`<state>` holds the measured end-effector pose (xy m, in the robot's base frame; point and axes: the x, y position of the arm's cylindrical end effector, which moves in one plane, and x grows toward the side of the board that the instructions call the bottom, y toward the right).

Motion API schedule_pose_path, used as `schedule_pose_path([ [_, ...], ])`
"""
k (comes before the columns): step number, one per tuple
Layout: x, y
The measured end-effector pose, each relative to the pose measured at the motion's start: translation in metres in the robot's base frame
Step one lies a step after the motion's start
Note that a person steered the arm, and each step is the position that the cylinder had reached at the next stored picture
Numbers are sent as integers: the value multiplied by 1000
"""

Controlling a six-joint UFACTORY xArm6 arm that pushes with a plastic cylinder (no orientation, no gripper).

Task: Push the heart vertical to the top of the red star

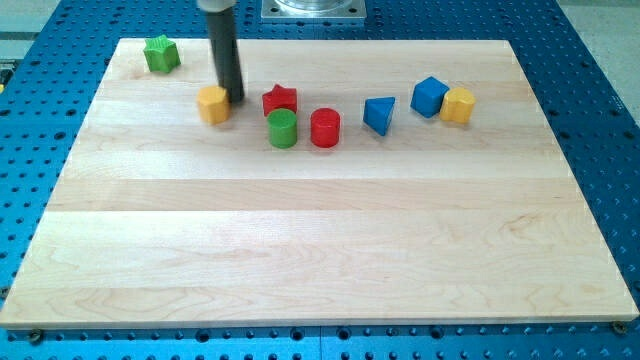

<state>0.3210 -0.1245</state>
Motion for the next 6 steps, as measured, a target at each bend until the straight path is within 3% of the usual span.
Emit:
schedule_pose_path([
  [1,-13,-56],
  [2,31,-44],
  [3,21,31],
  [4,-50,22],
  [5,-50,75],
  [6,-44,221],
])
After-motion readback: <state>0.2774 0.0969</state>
